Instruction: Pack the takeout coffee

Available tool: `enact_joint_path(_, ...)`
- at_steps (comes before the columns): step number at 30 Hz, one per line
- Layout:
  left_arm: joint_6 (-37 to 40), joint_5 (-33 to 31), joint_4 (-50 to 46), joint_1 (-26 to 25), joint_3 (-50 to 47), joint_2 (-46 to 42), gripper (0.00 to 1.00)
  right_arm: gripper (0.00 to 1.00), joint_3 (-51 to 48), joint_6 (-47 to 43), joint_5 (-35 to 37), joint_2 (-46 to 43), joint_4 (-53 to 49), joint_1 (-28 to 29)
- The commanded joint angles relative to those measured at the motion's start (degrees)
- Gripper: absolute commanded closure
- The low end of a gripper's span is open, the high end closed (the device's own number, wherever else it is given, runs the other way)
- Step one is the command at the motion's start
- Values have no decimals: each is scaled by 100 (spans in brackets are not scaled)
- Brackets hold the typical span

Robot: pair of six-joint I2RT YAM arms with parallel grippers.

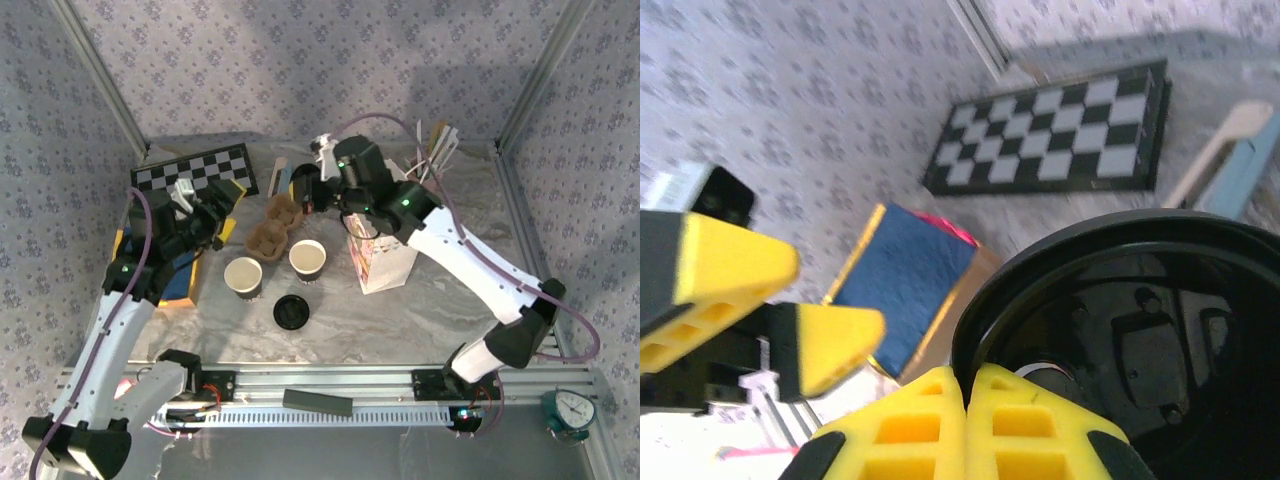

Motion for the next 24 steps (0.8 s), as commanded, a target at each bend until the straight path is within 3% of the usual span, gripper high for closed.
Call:
enact_joint_path(1,-907,704,1400,35,9,97,0,99,-67,-70,-711,-149,743,-110)
enact_joint_path(5,-1638,910,2493,27,-236,280,0,99,-110,-8,-1179,-152,1133,-194)
enact_joint_path(17,-2799,1359,4487,-94,-367,895,1,100,87,160,-2348,136,1875,-317)
enact_joint_path(24,-3110,1590,4881,-289,-139,1168,1,100,336,79,-2744,346,1903,-429)
